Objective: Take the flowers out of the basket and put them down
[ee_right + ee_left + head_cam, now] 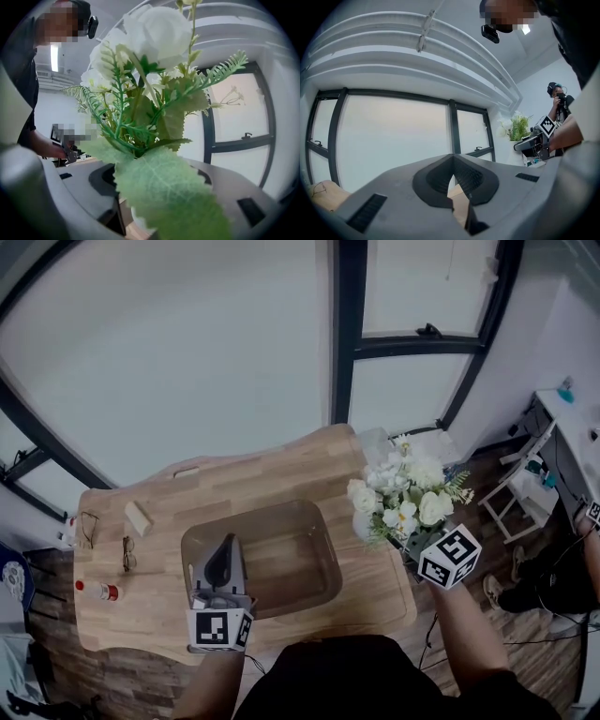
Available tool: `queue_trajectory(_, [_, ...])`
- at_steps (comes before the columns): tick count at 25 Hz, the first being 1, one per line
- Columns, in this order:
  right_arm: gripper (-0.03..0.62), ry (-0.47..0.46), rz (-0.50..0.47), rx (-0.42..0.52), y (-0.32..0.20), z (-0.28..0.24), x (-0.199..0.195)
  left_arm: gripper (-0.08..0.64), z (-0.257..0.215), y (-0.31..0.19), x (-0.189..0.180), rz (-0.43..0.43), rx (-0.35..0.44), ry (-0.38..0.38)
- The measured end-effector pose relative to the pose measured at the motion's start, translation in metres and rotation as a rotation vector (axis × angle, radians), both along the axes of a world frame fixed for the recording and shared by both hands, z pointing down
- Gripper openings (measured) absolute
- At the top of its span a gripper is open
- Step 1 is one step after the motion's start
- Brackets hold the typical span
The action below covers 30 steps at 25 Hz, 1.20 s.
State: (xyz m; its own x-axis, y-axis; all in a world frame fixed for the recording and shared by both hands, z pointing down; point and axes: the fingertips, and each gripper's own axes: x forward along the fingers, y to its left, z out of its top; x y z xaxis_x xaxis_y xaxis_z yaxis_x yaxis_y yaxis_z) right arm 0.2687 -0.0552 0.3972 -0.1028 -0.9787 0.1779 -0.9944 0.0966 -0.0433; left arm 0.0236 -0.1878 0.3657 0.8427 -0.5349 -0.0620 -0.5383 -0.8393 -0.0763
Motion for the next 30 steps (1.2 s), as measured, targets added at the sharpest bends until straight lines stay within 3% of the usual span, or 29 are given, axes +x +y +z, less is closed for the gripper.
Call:
queue_trajectory(13, [0.281, -0.004, 0.032, -0.053, -0.003, 0.056, 0.002, 0.005, 0.044, 0.001, 0.007, 0.015, -0.061, -0.071])
queue_trajectory(25, [0.281, -0.010, 0.015, -0.091, -0.003, 0.108, 0.008, 0.005, 0.051, 0.018, 0.029, 0.050, -0.056, -0.123])
queue_trajectory(30, [0.282, -0.015, 0.011, -0.125, -0.007, 0.141, 0.008, 0.005, 0.062, 0.021, 0.028, 0.041, -0.112, -0.118])
